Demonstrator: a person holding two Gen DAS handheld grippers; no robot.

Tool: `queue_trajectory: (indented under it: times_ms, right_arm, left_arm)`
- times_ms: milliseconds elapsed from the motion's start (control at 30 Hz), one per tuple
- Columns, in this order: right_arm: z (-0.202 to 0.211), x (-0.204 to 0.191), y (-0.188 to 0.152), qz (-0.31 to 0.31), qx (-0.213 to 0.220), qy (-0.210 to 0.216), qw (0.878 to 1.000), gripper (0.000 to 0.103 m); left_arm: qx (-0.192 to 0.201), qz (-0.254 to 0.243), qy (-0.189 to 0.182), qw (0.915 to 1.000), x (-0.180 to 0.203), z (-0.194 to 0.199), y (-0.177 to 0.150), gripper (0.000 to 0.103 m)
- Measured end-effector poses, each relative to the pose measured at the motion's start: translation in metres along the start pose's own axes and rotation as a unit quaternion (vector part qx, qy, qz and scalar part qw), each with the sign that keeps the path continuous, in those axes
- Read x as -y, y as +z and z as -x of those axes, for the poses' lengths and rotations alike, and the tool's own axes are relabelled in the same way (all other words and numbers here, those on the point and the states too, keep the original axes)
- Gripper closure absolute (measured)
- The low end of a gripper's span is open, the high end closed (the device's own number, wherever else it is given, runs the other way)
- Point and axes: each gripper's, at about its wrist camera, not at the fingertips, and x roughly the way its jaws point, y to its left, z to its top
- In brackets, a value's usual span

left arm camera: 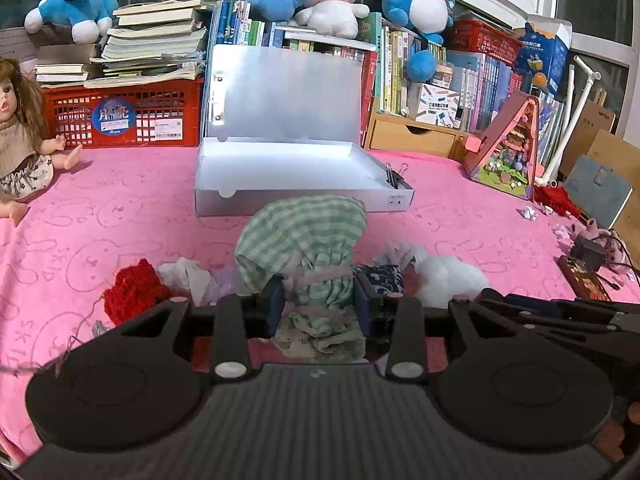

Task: Organize objects
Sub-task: 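Lift the gingham bundle with the left gripper and carry it into the white box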

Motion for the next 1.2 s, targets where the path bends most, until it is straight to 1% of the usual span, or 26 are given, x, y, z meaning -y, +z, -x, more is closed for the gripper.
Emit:
queue_trajectory:
  times_ms: [133,400,567,700,967,1200]
  right_arm:
    - [-0.003,0.006,0.01,0.003,0.009,-0.008,1.0,0.067]
    - [-0.014,0.018,0.04,0.007,0.026,-0.011,1.0,0.067]
    - [-0.027,0.016,0.058,0.012,0.036,-0.014,0.999,0.067]
    - [-0.042,0.01,0.073,0.013,0.043,-0.01,0.999,0.067]
    - [-0.072,0.004,0.093,0.025,0.037,-0.009,0.999,0.067]
    - [-0.091,0.013,0.115,0.041,0.034,-0.011,0.999,0.067]
  left_arm:
    - [0.006,-0.006,0.002,1.0,-0.004,-0.002,0.01,0.061]
    - [0.017,-0.006,0.006,0.9998,-0.013,-0.012,0.035,0.061]
    - [0.023,-0.004,0.01,0.9997,-0.018,-0.023,0.048,0.061]
    - [0.018,0.008,0.005,0.9998,-0.022,-0.038,0.061,0.061]
    - [0.007,0.019,0.005,0.9998,-0.029,-0.067,0.085,0.061]
    - [0.006,0.022,0.01,0.9997,-0.036,-0.087,0.106,0.061]
